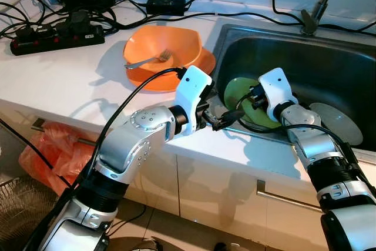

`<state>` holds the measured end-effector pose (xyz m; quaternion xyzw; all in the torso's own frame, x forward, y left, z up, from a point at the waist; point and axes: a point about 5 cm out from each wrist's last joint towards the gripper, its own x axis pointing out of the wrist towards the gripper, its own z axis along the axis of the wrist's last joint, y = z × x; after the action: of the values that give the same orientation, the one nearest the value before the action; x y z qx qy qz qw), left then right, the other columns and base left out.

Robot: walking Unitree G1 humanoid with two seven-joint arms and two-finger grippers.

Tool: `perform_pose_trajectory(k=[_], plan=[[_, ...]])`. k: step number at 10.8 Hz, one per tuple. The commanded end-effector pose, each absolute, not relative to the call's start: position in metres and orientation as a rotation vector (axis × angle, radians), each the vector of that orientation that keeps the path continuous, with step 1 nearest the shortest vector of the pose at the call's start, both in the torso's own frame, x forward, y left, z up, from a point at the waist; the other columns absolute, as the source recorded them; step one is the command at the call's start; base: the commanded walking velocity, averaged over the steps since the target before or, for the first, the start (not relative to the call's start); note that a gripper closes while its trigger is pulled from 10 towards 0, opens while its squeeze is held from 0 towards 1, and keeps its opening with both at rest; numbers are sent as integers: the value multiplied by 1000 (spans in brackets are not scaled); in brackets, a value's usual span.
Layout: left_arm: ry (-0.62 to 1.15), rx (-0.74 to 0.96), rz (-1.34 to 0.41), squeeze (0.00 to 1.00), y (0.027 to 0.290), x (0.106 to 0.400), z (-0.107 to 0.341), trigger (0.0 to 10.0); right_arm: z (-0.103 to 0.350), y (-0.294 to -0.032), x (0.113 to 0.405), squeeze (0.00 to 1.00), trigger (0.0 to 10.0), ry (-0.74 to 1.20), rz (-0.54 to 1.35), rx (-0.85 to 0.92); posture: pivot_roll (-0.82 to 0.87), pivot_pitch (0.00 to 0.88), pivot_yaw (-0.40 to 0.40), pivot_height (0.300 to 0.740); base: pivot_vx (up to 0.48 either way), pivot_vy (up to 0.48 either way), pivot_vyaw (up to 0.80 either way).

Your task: Kitchen organization

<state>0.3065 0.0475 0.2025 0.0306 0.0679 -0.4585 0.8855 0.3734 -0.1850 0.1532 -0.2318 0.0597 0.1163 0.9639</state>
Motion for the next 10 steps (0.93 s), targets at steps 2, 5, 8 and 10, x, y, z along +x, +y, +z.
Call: perform_pose_trajectory(k=[2, 5, 8, 10], plan=[[28, 120, -887, 0, 53, 314, 221, 10000, 191, -183, 375, 1000, 10000, -91, 168, -346, 61, 94, 36, 740, 0, 0, 0], [-139, 155, -637, 0, 82, 337, 252, 10000, 227, -166, 367, 1000, 10000, -234, 223, -42, 63, 94, 39, 740, 0, 0, 0], [-208, 168, -448, 1000, 112, 342, 254, 10000, 231, -149, 356, 1000, 10000, -254, 346, -23, 63, 98, 39, 740, 0, 0, 0], [-353, 238, -89, 1000, 171, 336, 253, 10000, 234, -124, 331, 1000, 10000, -266, 543, 6, 64, 96, 36, 740, 0, 0, 0]])
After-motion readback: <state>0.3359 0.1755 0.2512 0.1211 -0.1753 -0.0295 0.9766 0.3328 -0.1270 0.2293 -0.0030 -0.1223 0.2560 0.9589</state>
